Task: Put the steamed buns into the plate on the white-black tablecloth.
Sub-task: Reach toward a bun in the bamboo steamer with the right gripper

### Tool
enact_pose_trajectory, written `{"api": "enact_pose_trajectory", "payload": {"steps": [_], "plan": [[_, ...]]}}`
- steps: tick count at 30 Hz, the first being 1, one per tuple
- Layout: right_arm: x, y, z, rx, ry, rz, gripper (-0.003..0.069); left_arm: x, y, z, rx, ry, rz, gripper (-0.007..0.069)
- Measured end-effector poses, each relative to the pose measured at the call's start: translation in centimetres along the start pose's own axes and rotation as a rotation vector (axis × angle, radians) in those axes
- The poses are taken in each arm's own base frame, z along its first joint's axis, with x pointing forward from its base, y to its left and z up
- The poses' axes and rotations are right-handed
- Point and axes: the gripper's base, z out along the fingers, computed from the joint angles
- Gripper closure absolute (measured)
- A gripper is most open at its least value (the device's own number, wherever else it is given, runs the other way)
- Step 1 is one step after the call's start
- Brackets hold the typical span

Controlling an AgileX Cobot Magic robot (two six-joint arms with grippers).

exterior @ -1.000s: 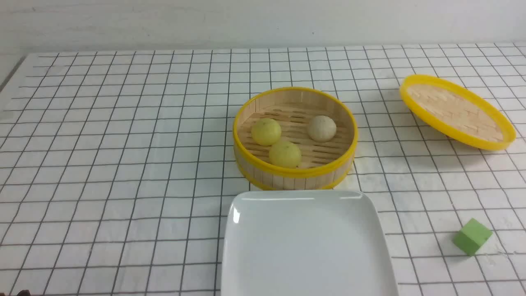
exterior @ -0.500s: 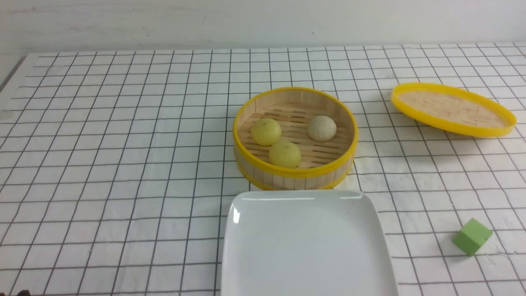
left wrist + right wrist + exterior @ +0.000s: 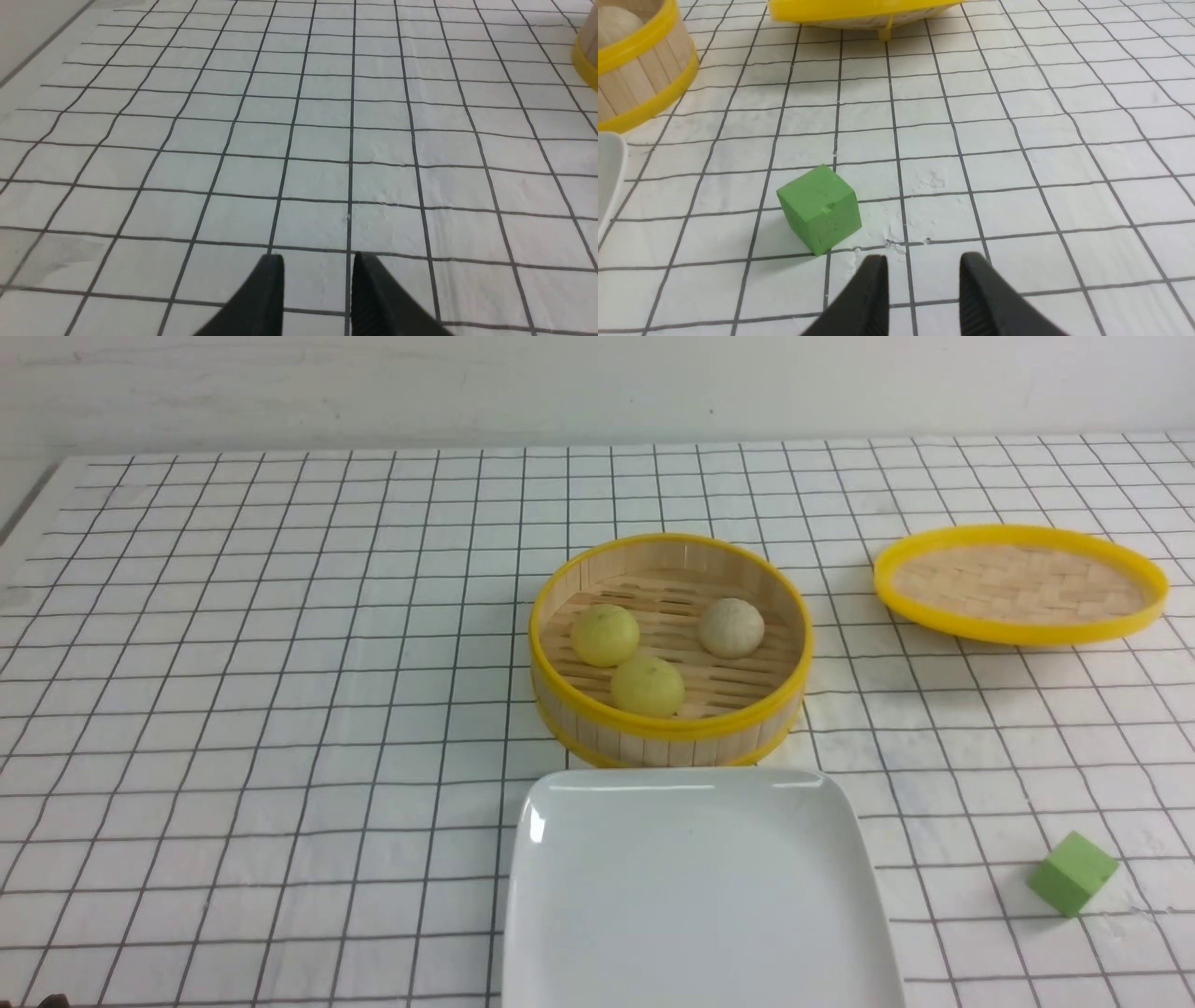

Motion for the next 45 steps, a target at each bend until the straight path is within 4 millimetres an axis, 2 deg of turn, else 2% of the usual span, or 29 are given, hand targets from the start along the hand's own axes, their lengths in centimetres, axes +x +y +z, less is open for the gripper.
{"api": "enact_pose_trajectory", "payload": {"steps": [6,9,12,15,17,20,24,25,27,28,29,30,32,34,35,36,37,41,44,45], "plan": [[0.0,0.0,0.0,-0.004,0.000,0.015,0.0419,0.0,0.0,0.0,0.003,0.001,-0.019,0.0384],[0.0,0.3,0.0,-0.037,-0.002,0.138,0.0419,0.0,-0.3,0.0,0.028,0.004,-0.141,0.0384],[-0.2,1.3,0.0,-0.149,0.000,0.615,0.0419,0.0,-1.3,-0.1,0.140,0.043,-0.672,0.0384],[-0.6,1.6,-0.1,-0.204,-0.002,0.829,0.0419,-0.1,-2.1,-0.2,0.219,0.103,-1.104,0.0384],[-0.7,1.7,-0.1,-0.224,-0.002,0.901,0.0419,-0.2,-2.4,-0.2,0.250,0.133,-1.282,0.0384],[-0.8,1.8,-0.1,-0.239,-0.003,0.947,0.0419,-0.3,-2.5,-0.3,0.265,0.145,-1.368,0.0384],[-0.8,1.9,-0.2,-0.245,0.005,0.958,0.0421,-0.6,-2.4,-0.3,0.275,0.109,-1.355,0.0389],[-1.2,2.1,-0.4,-0.257,0.012,0.953,0.0433,-1.2,-2.4,-0.6,0.289,0.098,-1.301,0.0396],[-3.0,2.3,-1.4,-0.289,-0.024,0.875,0.0468,-3.8,-2.5,-1.9,0.343,0.039,-1.173,0.0414],[-4.9,2.4,-2.5,-0.309,-0.086,0.784,0.0509,-5.3,-2.6,-2.8,0.367,-0.004,-1.078,0.0429],[-4.9,2.4,-2.5,-0.306,-0.086,0.768,0.0516,-5.9,-2.6,-3.2,0.378,-0.019,-1.059,0.0432],[-7.1,2.5,-3.9,-0.315,-0.163,0.640,0.0568,-7.7,-2.6,-4.5,0.396,-0.070,-0.948,0.0456],[-9.3,2.6,-5.1,-0.283,-0.187,0.473,0.0638,-10.1,-2.7,-5.9,0.395,-0.076,-0.817,0.0512],[-11.0,2.6,-5.3,-0.232,-0.127,0.343,0.0669,-11.4,-2.9,-5.9,0.358,0.042,-0.720,0.0575],[-11.7,2.5,-4.9,-0.191,-0.040,0.283,0.0670,-11.8,-3.0,-5.4,0.318,0.159,-0.664,0.0603],[-11.8,2.5,-4.8,-0.184,-0.022,0.274,0.0670,-11.9,-3.0,-5.1,0.302,0.204,-0.648,0.0609],[-12.0,2.4,-3.6,-0.126,0.147,0.218,0.0666,-11.9,-3.0,-4.1,0.241,0.374,-0.591,0.0622],[-10.9,2.4,0.0,-0.058,0.568,0.195,0.0658,-11.1,-2.7,-1.1,0.109,0.773,-0.445,0.0622],[-10.3,3.6,2.7,-0.168,0.747,0.203,0.0656,-10.5,-2.6,1.2,0.091,0.935,-0.356,0.0622],[-10.3,3.6,2.7,-0.175,0.745,0.186,0.0655,-10.5,-2.6,1.4,0.089,0.942,-0.356,0.0622]]}}
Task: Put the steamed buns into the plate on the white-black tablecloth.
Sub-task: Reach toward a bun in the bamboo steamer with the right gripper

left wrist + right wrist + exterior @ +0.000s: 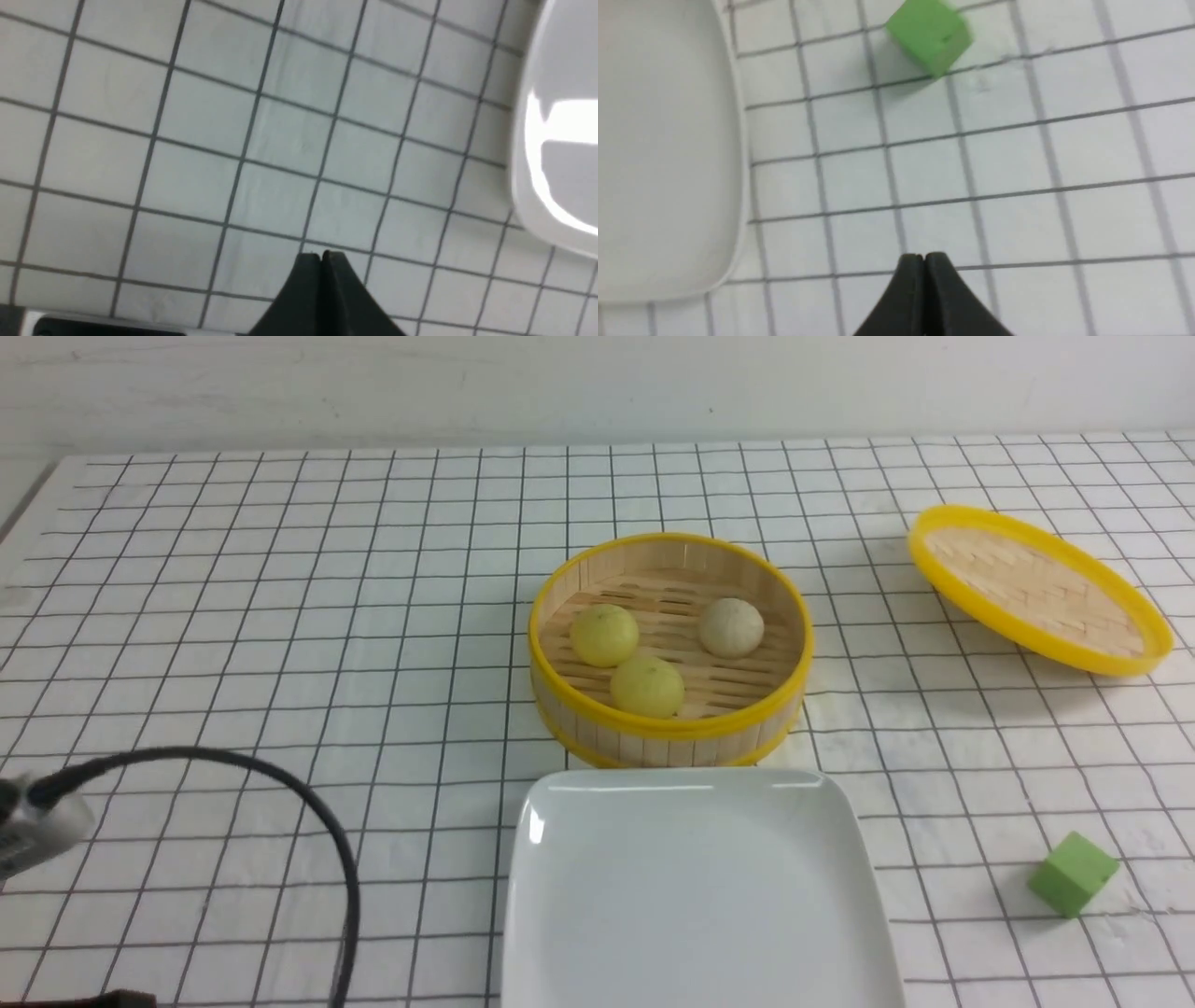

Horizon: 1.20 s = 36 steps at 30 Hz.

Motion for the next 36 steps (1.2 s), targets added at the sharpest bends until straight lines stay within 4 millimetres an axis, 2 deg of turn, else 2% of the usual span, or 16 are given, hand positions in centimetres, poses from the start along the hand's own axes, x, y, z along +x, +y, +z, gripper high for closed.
{"api": "enact_pose_trajectory", "payload": {"steps": [2,5,10,11,18,21,23,25,26,28,29,30,31,32,33,36], "plan": [[-1.2,1.3,1.6,-0.156,0.063,-0.068,0.0654,-0.9,-0.1,1.1,-0.010,0.054,0.027,0.0622],[-3.0,2.8,3.3,-0.359,0.044,-0.150,0.0649,-1.6,-0.3,1.9,-0.006,0.071,0.038,0.0622],[-5.1,3.7,5.1,-0.470,0.025,-0.167,0.0641,-1.8,-0.4,1.9,0.004,0.055,0.042,0.0619],[-6.3,4.4,6.0,-0.483,0.036,-0.196,0.0632,-1.9,-0.5,1.8,0.009,0.052,0.041,0.0615],[-11.2,9.2,9.2,-0.424,0.084,-0.328,0.0574,-2.0,-0.5,1.8,0.014,0.036,0.039,0.0608],[-14.2,11.9,11.7,-0.321,0.096,-0.405,0.0494,-2.0,-0.5,1.8,0.015,0.035,0.039,0.0601],[-15.4,12.8,12.2,-0.294,0.084,-0.423,0.0456,-2.1,-0.5,1.8,0.015,0.034,0.039,0.0598],[-17.6,14.3,14.6,-0.208,0.071,-0.468,0.0377,-2.1,-0.5,1.8,0.015,0.034,0.039,0.0591],[-17.9,14.6,14.6,-0.206,0.059,-0.474,0.0366,-2.1,-0.6,1.8,0.015,0.033,0.040,0.0590],[-19.8,15.3,17.3,-0.147,0.014,-0.471,0.0309,-2.1,-0.6,1.8,0.016,0.033,0.039,0.0588],[-20.0,15.4,17.5,-0.144,0.008,-0.469,0.0309,-2.1,-0.6,1.8,0.016,0.033,0.039,0.0587],[-21.3,15.7,19.3,-0.127,-0.048,-0.438,0.0288,-2.1,-0.6,1.8,0.016,0.033,0.039,0.0587],[-21.7,15.7,20.4,-0.117,-0.069,-0.425,0.0284,-2.1,-0.6,1.8,0.016,0.033,0.039,0.0585],[-21.8,15.8,20.4,-0.118,-0.073,-0.420,0.0283,-2.1,-0.6,1.8,0.016,0.033,0.039,0.0585],[-22.3,15.7,22.3,-0.103,-0.104,-0.396,0.0279,-2.1,-0.6,1.8,0.016,0.033,0.039,0.0581],[-22.4,15.4,24.5,-0.093,-0.116,-0.373,0.0286,-2.1,-0.6,1.8,0.016,0.033,0.039,0.0578]]}}
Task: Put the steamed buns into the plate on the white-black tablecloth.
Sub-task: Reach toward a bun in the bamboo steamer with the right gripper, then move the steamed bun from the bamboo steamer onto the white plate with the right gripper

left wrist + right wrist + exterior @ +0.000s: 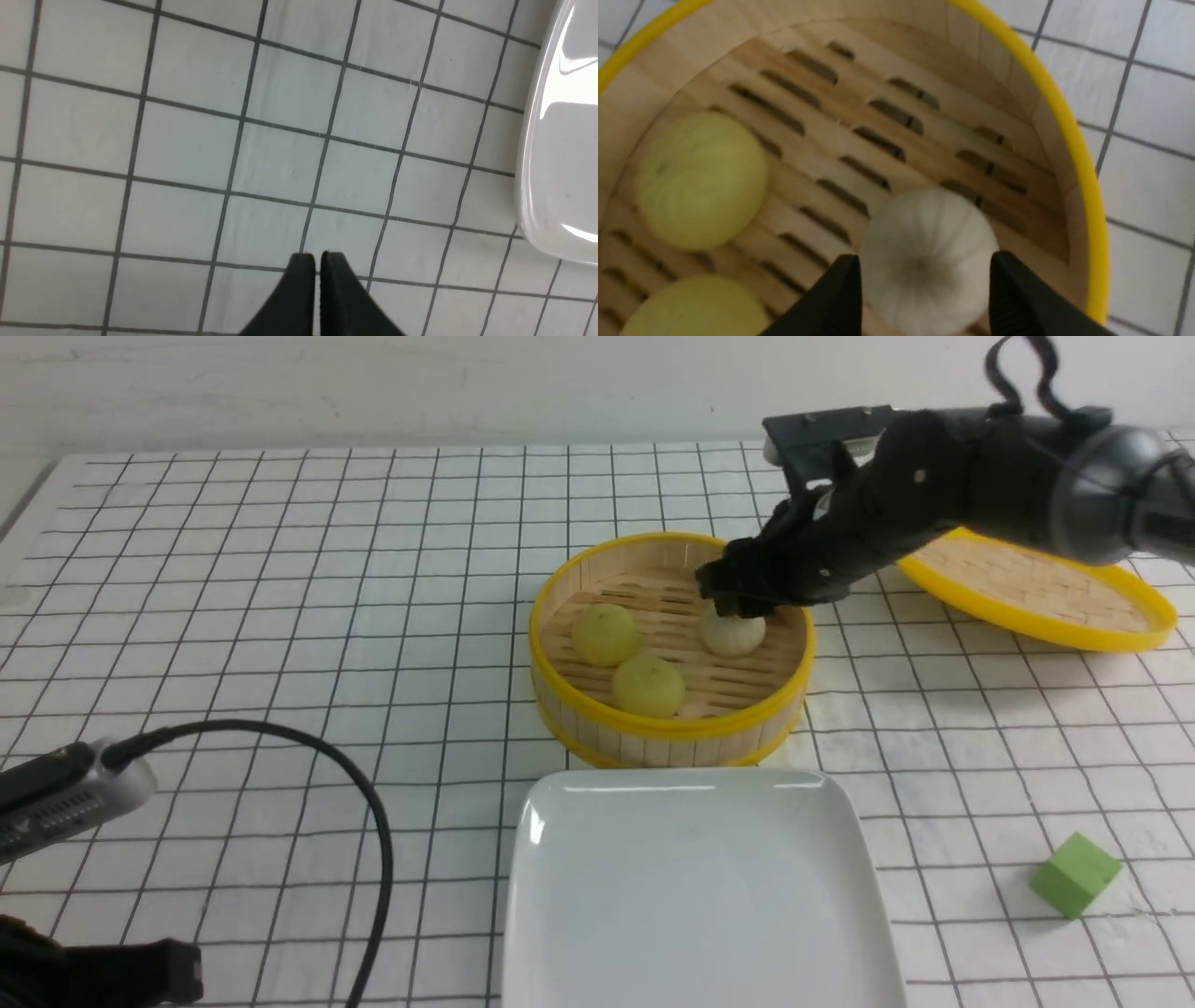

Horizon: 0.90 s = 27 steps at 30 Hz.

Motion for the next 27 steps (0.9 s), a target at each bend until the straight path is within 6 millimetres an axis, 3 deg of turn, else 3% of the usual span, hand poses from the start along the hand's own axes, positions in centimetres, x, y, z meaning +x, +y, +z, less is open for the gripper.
{"api": "enact_pose_trajectory", "payload": {"steps": [2,4,5,6,8,9,15,17,18,19,21,22,25,27], "plan": [[0.8,-0.3,1.6,0.007,0.022,0.013,0.0330,0.0,0.0,0.0,0.000,0.000,0.000,0.0574],[0.9,-0.4,2.0,0.008,0.024,0.022,0.0446,0.0,0.0,0.0,0.000,0.000,0.000,0.0571],[0.8,-0.4,1.9,0.008,0.023,0.021,0.0458,0.0,0.0,0.0,0.000,0.000,0.000,0.0571],[0.5,-0.2,1.2,0.005,0.022,0.020,0.0575,0.0,0.0,0.0,0.000,0.000,0.000,0.0570],[0.2,0.0,0.0,0.000,0.033,0.005,0.0633,0.0,0.0,0.0,0.000,0.000,0.001,0.0570],[-0.1,0.2,-1.1,-0.005,0.044,-0.006,0.0638,0.0,0.0,0.0,0.000,0.000,0.001,0.0570],[-1.3,2.1,-12.5,-0.064,0.066,-0.051,0.0636,0.0,0.0,0.0,-0.001,-0.005,0.002,0.0562],[1.0,3.0,-17.2,-0.109,0.077,-0.037,0.0636,-0.2,0.0,0.0,-0.002,-0.022,0.004,0.0558],[1.3,2.9,-16.9,-0.108,0.091,-0.036,0.0636,-0.2,0.0,0.0,-0.003,-0.026,0.004,0.0557],[3.4,3.4,-18.2,-0.135,0.096,-0.022,0.0636,-0.4,0.0,0.0,-0.002,-0.039,0.005,0.0556],[8.4,4.1,-17.3,-0.166,0.146,0.007,0.0636,-0.5,0.0,0.0,0.001,-0.060,0.005,0.0554],[8.6,4.1,-17.3,-0.170,0.132,0.013,0.0636,-0.6,0.0,0.0,0.002,-0.064,0.005,0.0553],[14.0,4.5,-14.5,-0.163,0.139,0.038,0.0615,-0.9,-0.1,0.0,0.007,-0.098,0.006,0.0552],[15.0,4.5,-13.7,-0.151,0.127,0.042,0.0603,-1.0,-0.1,-0.1,0.009,-0.110,0.006,0.0552]]}}
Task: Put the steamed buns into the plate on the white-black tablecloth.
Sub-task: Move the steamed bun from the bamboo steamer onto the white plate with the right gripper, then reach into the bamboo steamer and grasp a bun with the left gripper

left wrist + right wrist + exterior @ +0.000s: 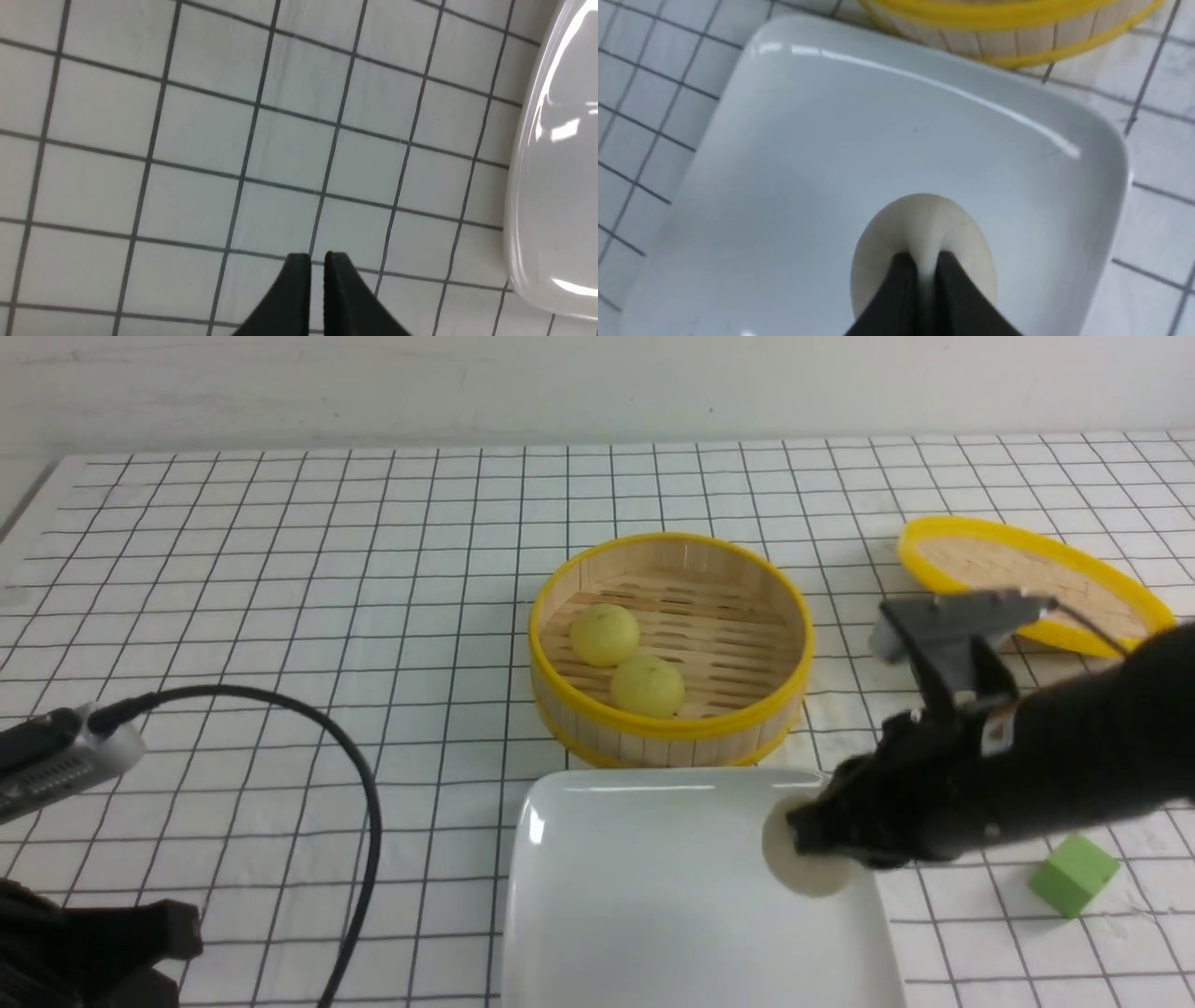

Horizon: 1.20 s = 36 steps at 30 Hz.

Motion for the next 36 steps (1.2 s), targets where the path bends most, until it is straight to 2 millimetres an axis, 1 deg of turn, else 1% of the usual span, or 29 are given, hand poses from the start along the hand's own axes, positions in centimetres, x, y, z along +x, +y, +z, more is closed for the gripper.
{"api": "enact_pose_trajectory", "payload": {"steps": [1,3,4,5,6,7,10,11,12,14,16,18,19,20,21,22,24,25,26,27,28,29,30,31,32,34,35,36], "plan": [[0.8,-0.5,1.3,0.022,-0.023,0.005,0.0573,-0.2,0.0,0.0,0.003,-0.019,0.000,0.0550],[1.5,-1.1,2.7,0.049,-0.024,0.012,0.0521,-0.3,-0.1,0.0,0.006,-0.036,0.000,0.0546],[1.7,-1.5,3.7,0.065,-0.017,0.017,0.0462,-0.4,-0.1,0.0,0.007,-0.046,0.000,0.0543],[1.9,-1.6,4.2,0.073,-0.009,0.020,0.0415,-0.4,-0.1,0.0,0.009,-0.048,-0.001,0.0540],[2.0,-1.8,4.6,0.078,0.001,0.021,0.0396,-0.5,-0.1,0.0,0.009,-0.051,-0.001,0.0537],[2.0,-1.8,4.9,0.079,0.016,0.022,0.0328,-0.5,-0.1,0.0,0.009,-0.052,-0.001,0.0534],[1.3,-1.1,4.2,0.054,0.065,0.018,0.0205,-0.5,-0.1,0.0,0.010,-0.052,-0.001,0.0517],[1.3,-1.1,4.2,0.054,0.065,0.015,0.0199,-0.5,-0.1,0.0,0.010,-0.052,-0.001,0.0515],[0.7,-0.7,3.3,0.038,0.087,0.005,0.0166,-0.5,-0.1,0.0,0.010,-0.053,-0.001,0.0503],[-0.7,-0.1,1.2,0.018,0.089,-0.026,0.0144,-0.7,-0.2,-0.3,0.012,-0.061,0.002,0.0475],[-2.4,0.2,-2.0,0.011,0.066,-0.063,0.0168,-1.1,-0.4,-0.8,0.017,-0.076,0.013,0.0445],[-3.0,0.1,-5.5,0.021,0.052,-0.093,0.0240,-1.5,-0.7,-1.4,0.022,-0.088,0.036,0.0417],[-2.9,0.1,-5.8,0.022,0.054,-0.099,0.0250,-1.6,-0.8,-1.5,0.023,-0.090,0.039,0.0414],[-2.7,-0.1,-8.2,0.040,0.049,-0.117,0.0314,-1.9,-1.0,-1.8,0.024,-0.093,0.061,0.0405],[-2.2,-0.4,-10.1,0.060,0.059,-0.128,0.0388,-2.5,-1.2,-2.0,0.024,-0.088,0.077,0.0398],[-2.1,-0.5,-10.4,0.065,0.059,-0.128,0.0413,-2.6,-1.2,-2.0,0.023,-0.087,0.082,0.0398],[-0.2,-1.1,-13.8,0.110,0.091,-0.147,0.0567,-3.8,-1.7,-1.9,0.023,-0.065,0.124,0.0417],[0.7,-1.3,-14.8,0.125,0.096,-0.152,0.0621,-4.4,-1.8,-1.6,0.026,-0.045,0.135,0.0439],[1.5,-1.4,-15.5,0.136,0.097,-0.155,0.0650,-5.0,-2.1,-1.3,0.037,-0.024,0.144,0.0469],[2.8,-1.7,-16.3,0.152,0.090,-0.164,0.0671,-5.8,-2.5,-0.9,0.060,0.001,0.151,0.0515],[3.7,-1.9,-16.5,0.159,0.091,-0.168,0.0673,-6.2,-2.9,-0.6,0.084,0.020,0.150,0.0550],[4.6,-2.1,-16.6,0.164,0.082,-0.170,0.0673,-6.9,-3.6,-0.1,0.128,0.046,0.159,0.0589],[4.7,-2.1,-16.8,0.165,0.075,-0.173,0.0673,-7.0,-3.7,0.0,0.135,0.050,0.154,0.0594],[6.2,-2.5,-16.7,0.177,0.050,-0.180,0.0673,-7.6,-5.2,0.7,0.200,0.081,0.186,0.0617],[6.3,-2.6,-16.7,0.179,0.046,-0.180,0.0673,-7.8,-5.5,0.9,0.212,0.087,0.185,0.0620],[7.7,-3.2,-16.0,0.190,0.011,-0.186,0.0673,-8.4,-8.4,2.2,0.276,0.130,0.236,0.0622],[8.1,-3.4,-15.6,0.192,-0.001,-0.187,0.0673,-8.7,-9.7,2.9,0.290,0.146,0.252,0.0622],[8.4,-3.6,-15.4,0.195,-0.008,-0.189,0.0673,-9.1,-10.6,3.5,0.295,0.154,0.259,0.0622]]}}
